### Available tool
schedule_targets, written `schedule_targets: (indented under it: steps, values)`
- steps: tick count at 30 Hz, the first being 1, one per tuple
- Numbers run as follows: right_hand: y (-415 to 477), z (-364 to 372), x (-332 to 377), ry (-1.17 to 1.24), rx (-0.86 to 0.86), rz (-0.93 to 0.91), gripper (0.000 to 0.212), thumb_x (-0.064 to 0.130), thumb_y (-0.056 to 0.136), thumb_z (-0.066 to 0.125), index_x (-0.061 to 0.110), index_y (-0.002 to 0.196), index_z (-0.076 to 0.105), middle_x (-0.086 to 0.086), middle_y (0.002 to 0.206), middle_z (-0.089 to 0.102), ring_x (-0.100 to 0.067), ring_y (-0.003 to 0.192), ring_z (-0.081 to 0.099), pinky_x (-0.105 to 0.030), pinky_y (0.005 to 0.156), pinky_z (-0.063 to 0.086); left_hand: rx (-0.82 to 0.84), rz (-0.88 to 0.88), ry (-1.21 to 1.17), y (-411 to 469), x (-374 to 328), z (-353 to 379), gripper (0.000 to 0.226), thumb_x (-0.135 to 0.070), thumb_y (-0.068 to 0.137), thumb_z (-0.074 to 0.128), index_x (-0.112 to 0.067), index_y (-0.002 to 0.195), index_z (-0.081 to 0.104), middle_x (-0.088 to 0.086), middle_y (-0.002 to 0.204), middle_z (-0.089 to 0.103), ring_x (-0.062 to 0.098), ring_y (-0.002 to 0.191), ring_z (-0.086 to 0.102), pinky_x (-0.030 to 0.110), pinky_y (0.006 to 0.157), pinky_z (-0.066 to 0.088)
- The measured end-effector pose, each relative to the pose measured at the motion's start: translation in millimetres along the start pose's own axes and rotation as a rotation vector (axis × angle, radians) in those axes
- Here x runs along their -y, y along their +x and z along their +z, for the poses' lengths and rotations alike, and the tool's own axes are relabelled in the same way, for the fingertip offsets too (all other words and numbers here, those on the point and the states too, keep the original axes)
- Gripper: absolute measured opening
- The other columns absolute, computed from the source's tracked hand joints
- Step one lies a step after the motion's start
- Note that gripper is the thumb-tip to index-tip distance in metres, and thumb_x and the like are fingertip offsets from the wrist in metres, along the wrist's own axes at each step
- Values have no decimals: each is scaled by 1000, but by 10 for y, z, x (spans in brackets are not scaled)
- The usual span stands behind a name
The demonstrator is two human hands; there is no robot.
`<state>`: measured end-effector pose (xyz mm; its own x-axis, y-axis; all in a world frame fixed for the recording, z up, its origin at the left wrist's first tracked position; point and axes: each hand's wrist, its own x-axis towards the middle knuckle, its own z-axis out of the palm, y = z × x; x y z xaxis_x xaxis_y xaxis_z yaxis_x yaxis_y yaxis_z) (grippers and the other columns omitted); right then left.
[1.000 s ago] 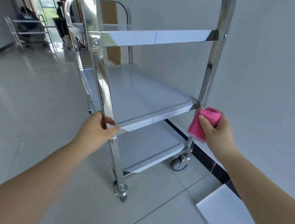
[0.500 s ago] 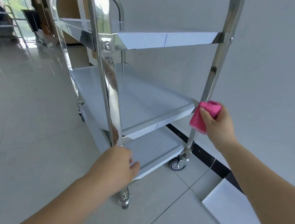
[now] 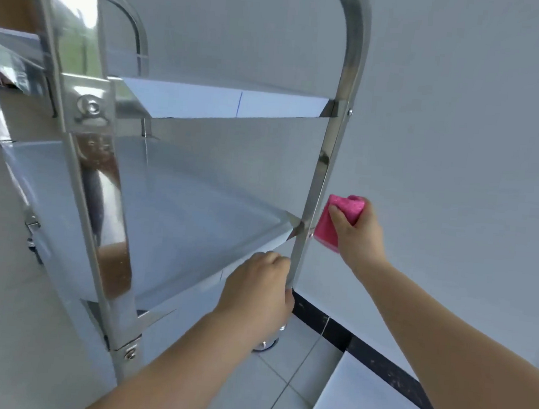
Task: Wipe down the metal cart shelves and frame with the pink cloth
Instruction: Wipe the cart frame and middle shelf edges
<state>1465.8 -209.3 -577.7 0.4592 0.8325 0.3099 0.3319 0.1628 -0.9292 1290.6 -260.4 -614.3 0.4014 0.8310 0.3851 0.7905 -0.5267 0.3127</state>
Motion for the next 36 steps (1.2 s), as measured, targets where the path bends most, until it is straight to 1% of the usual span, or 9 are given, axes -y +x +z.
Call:
schedule_targets:
  steps: [3, 8, 12, 15, 18, 22, 27, 31, 36]
  values:
    - [329, -31, -28, -44, -1, -55, 41, 29, 91, 62, 18, 125, 44, -8, 125, 50, -22, 108, 54, -27, 83, 48, -12, -13, 37, 199, -2, 127, 14, -26, 89, 49, -18, 89, 37, -7, 99, 41, 15, 104, 44, 20, 71, 26]
    - [855, 69, 178, -8, 65, -177, 33, 28, 90, 63, 20, 116, 45, -10, 124, 50, -22, 107, 54, -35, 86, 50, 22, -58, 144, 402, 66, 290, 46, -28, 92, 46, -13, 134, 37, -1, 141, 34, 16, 133, 30, 21, 108, 21]
    - [1173, 244, 457, 58, 113, -278, 30, 30, 89, 64, 23, 109, 44, -9, 121, 51, -22, 105, 55, -40, 92, 50, 29, -107, 217, 485, 126, 318, 50, -26, 94, 41, -14, 141, 27, -1, 149, 25, 14, 138, 22, 20, 111, 15]
    - [1288, 356, 533, 122, 102, -298, 27, 31, 88, 65, 22, 104, 46, -6, 113, 56, -18, 99, 59, -39, 90, 52, 28, -129, 223, 484, 193, 346, 54, -23, 95, 39, -16, 146, 23, -5, 154, 19, 10, 141, 16, 18, 112, 14]
    - [1283, 405, 475, 257, 77, -337, 10, 23, 90, 64, 29, 95, 58, 12, 95, 62, 8, 82, 60, -21, 77, 49, -16, -156, 207, 485, 250, 386, 55, -21, 94, 38, -20, 147, 22, -10, 154, 19, 6, 141, 17, 16, 111, 16]
    - [1223, 440, 297, 297, 66, -356, 13, 17, 88, 63, 26, 98, 64, 10, 85, 63, 12, 66, 56, -4, 60, 41, -71, -143, 217, 474, 271, 437, 60, -14, 81, 57, -16, 139, 44, -9, 144, 39, 12, 133, 40, 16, 105, 28]
    - [1033, 518, -192, 243, 120, -263, 15, 18, 87, 64, 27, 98, 66, 10, 87, 66, 4, 71, 61, -11, 63, 49, -44, -134, 218, 462, 279, 438, 62, -16, 89, 47, -17, 147, 26, -6, 155, 22, 9, 141, 22, 13, 109, 12]
    - [710, 585, -761, 216, 215, -119, 13, 8, 88, 59, 18, 96, 61, 8, 60, 60, -12, 56, 57, -35, 63, 53, -7, -108, 236, 458, 309, 438, 62, -15, 93, 38, -20, 150, 13, -8, 158, 9, 6, 143, 10, 13, 110, 6]
    - [691, 627, -861, 197, 196, -151, 13, 7, 90, 58, 14, 101, 59, 5, 61, 60, -8, 57, 56, -18, 64, 48, -7, -89, 244, 460, 335, 431, 62, -13, 93, 39, -17, 150, 14, -5, 157, 12, 8, 143, 11, 13, 110, 6]
